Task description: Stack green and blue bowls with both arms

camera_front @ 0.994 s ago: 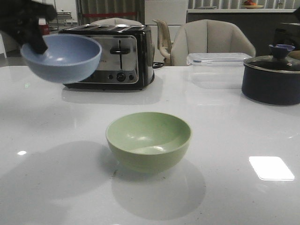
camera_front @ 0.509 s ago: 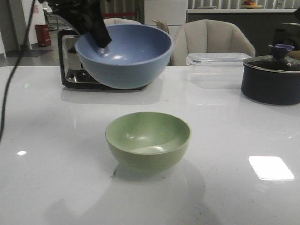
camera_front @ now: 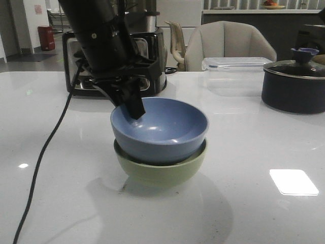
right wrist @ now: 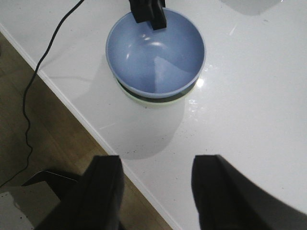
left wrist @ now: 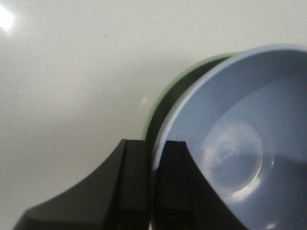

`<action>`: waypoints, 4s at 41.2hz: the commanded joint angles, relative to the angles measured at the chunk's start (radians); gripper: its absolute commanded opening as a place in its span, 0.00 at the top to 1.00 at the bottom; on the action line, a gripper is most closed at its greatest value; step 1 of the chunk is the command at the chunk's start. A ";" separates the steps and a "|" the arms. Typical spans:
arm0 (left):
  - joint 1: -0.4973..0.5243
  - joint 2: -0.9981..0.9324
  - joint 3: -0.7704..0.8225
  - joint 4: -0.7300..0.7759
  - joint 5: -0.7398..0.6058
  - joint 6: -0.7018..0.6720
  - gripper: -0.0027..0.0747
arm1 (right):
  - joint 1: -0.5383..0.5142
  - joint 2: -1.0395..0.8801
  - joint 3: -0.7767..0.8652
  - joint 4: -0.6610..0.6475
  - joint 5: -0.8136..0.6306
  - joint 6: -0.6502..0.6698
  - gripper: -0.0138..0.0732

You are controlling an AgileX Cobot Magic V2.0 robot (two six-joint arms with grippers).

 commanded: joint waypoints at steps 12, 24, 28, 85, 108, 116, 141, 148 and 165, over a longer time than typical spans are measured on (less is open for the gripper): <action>-0.007 -0.051 -0.030 -0.057 -0.025 0.000 0.39 | 0.001 -0.007 -0.029 0.001 -0.059 -0.011 0.33; -0.007 -0.233 -0.030 -0.053 -0.006 0.008 0.35 | 0.001 -0.007 -0.029 0.001 -0.059 -0.011 0.33; -0.014 -0.347 -0.002 -0.053 0.016 0.008 0.35 | 0.001 -0.007 -0.029 0.001 -0.077 -0.011 0.33; -0.036 -1.390 0.886 0.016 -0.299 0.009 0.62 | -0.011 -0.050 0.023 -0.109 -0.001 0.133 0.59; -0.036 -1.390 0.886 0.014 -0.292 0.009 0.84 | -0.011 -0.050 0.025 -0.107 -0.011 0.133 0.80; -0.036 -1.390 0.886 0.014 -0.292 0.009 0.84 | -0.011 -0.050 0.025 -0.107 -0.011 0.133 0.80; 0.496 -1.878 1.260 0.213 -0.616 -0.183 0.84 | -0.011 -0.050 0.025 -0.107 -0.010 0.133 0.80; 0.492 -1.910 1.428 0.308 -0.828 -0.292 0.84 | -0.011 -0.050 0.025 -0.107 -0.010 0.133 0.80; 0.497 -1.972 1.567 0.258 -1.017 -0.292 0.84 | -0.011 -0.050 0.025 -0.107 -0.006 0.133 0.80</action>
